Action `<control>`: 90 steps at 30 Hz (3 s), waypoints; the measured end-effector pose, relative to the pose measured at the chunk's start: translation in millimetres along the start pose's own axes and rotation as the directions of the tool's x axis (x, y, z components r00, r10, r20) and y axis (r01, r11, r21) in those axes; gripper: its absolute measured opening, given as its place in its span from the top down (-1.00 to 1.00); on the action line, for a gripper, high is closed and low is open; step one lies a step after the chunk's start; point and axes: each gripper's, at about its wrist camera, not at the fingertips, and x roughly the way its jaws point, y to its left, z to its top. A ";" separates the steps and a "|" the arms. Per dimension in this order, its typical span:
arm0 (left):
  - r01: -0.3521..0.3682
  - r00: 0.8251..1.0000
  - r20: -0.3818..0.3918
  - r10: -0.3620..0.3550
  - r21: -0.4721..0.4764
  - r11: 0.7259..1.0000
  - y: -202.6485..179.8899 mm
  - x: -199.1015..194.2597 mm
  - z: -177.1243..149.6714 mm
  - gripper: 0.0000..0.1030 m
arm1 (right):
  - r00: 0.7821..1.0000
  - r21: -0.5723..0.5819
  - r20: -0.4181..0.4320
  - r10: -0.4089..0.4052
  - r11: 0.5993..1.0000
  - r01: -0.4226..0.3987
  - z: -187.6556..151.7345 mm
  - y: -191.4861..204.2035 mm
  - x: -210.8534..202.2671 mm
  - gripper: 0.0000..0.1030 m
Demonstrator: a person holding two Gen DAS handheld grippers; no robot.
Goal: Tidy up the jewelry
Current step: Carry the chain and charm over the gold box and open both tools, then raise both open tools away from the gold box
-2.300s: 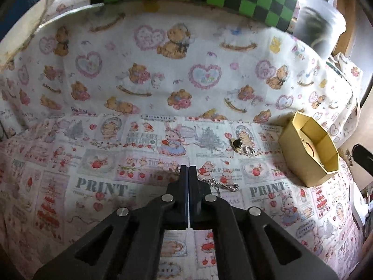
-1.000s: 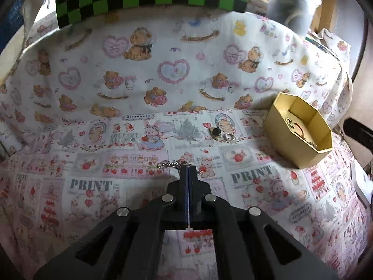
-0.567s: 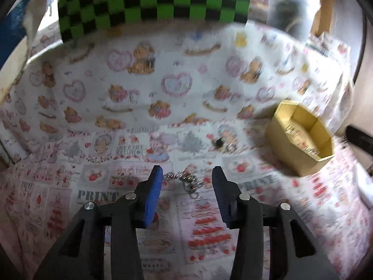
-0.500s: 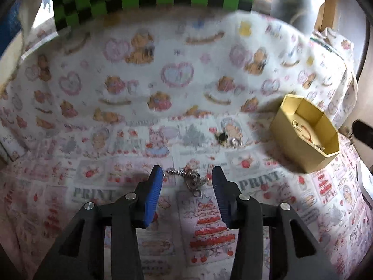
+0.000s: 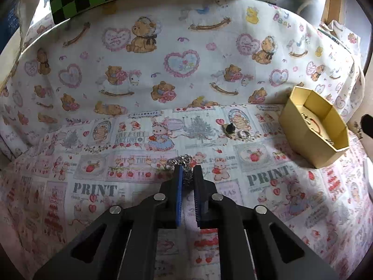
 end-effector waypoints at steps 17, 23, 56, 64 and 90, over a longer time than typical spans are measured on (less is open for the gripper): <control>0.174 0.977 0.136 -0.165 -0.057 0.983 18.4 -92.9 -9.9 0.97 | 1.000 0.020 0.030 0.011 1.000 -0.011 2.3 -2.3 -9.7 0.83; 0.200 0.952 0.237 -0.192 -0.012 0.980 6.9 -128.1 -4.3 0.97 | 0.998 0.024 0.065 0.024 0.999 -0.026 4.7 -4.6 -18.7 0.83; 0.448 0.872 0.171 -0.458 0.092 0.889 -99.8 -71.3 92.5 0.96 | 0.999 0.198 -0.010 0.038 0.980 -0.035 2.7 -61.5 14.9 0.83; 0.398 0.907 0.125 -0.401 0.052 0.916 -95.5 -41.2 84.1 0.96 | 0.999 0.205 -0.042 -0.003 0.979 0.011 1.1 -69.5 26.2 0.83; 0.141 0.968 0.194 -0.157 0.095 0.986 -67.1 -48.5 46.0 -0.03 | 1.000 0.196 0.008 -0.016 0.980 0.014 5.4 -65.4 15.8 0.47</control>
